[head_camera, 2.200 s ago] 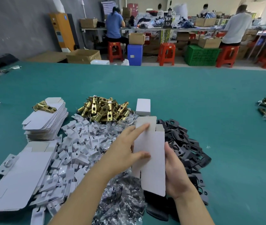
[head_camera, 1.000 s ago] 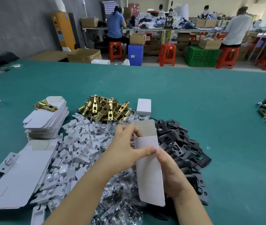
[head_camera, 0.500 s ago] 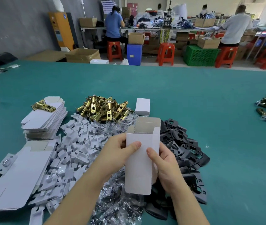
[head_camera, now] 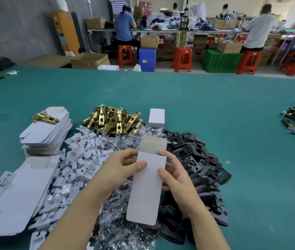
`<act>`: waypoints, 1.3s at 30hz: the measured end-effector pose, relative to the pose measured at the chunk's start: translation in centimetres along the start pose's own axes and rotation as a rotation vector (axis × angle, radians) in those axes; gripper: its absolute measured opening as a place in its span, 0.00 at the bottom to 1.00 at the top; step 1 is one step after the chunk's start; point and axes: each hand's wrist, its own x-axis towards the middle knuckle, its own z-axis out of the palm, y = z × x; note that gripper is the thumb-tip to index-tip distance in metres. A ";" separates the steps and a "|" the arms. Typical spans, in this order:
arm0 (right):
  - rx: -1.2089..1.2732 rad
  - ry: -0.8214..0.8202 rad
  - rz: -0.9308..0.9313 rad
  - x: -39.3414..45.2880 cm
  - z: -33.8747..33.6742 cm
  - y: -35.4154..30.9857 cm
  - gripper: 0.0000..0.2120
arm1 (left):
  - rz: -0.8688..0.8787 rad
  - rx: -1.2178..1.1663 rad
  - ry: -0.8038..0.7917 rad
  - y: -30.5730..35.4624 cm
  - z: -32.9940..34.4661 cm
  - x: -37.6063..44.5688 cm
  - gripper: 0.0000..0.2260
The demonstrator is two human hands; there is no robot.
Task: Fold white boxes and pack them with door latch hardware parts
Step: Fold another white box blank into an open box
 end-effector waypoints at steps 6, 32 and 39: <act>-0.019 -0.034 0.022 -0.1 0.0 0.3 0.20 | 0.097 0.039 0.167 -0.6 -0.7 0.1 0.23; 0.095 0.056 0.067 0.1 -0.4 0.3 0.14 | 0.087 0.152 0.037 -0.7 -1.8 -0.6 0.06; 0.095 0.038 0.000 0.2 -0.3 0.4 0.24 | 0.099 0.179 0.062 -0.8 -1.8 -0.6 0.08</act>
